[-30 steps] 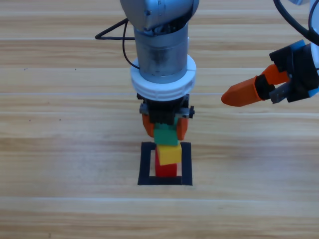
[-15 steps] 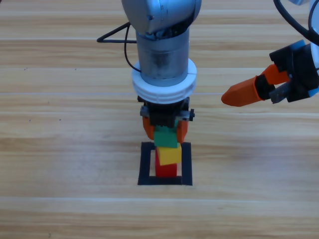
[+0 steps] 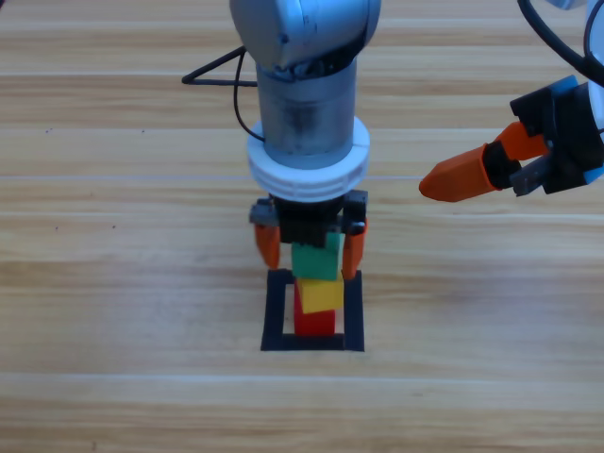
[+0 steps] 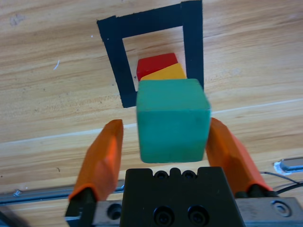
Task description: Stack the blocks in the rectangular block: red at the bottom, yellow in the middle, green on top
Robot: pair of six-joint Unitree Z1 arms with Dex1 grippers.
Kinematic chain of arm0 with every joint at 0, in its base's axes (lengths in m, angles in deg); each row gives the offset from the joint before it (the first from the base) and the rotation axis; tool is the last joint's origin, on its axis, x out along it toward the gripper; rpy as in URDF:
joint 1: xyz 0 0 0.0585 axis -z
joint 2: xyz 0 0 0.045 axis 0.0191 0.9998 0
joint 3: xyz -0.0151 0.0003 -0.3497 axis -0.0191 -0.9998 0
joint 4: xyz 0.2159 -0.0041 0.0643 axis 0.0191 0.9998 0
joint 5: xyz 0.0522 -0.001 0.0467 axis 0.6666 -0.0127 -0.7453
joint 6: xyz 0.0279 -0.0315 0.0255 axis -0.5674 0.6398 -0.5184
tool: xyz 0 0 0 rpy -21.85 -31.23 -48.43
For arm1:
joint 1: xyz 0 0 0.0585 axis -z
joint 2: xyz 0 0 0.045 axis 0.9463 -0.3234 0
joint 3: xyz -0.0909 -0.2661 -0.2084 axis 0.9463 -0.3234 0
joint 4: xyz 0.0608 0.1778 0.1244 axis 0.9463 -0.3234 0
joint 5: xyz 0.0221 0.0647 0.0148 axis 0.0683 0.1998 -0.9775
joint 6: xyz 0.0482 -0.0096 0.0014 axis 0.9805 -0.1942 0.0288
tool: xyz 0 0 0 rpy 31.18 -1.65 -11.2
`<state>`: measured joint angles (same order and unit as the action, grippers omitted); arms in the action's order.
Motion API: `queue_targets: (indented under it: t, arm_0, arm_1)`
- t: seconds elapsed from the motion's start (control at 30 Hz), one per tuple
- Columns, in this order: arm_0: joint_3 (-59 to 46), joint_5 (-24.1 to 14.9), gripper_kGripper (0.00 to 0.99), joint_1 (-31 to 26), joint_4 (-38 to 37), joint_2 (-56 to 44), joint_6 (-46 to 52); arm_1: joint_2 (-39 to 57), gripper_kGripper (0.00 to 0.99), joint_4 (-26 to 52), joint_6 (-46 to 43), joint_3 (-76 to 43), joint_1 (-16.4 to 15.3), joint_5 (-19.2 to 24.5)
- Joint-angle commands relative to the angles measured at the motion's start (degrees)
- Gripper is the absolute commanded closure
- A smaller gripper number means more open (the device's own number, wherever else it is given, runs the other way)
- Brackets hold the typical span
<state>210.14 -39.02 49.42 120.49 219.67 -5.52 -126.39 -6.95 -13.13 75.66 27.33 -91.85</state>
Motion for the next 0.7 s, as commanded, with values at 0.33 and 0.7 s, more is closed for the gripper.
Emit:
queue_targets:
  t: [0.33,0.7]
  arm_0:
    - [-2.5,-0.6,0.0,1.3,0.5,-2.6,-0.4]
    - [-6.9,-7.0,0.0,3.1,0.4,-23.9,0.0]
  arm_1:
    - [-1.5,0.005,-0.9,-0.3,-1.4,1.0,-0.5]
    - [-1.8,0.005,-0.9,-0.5,-1.3,1.0,-0.4]
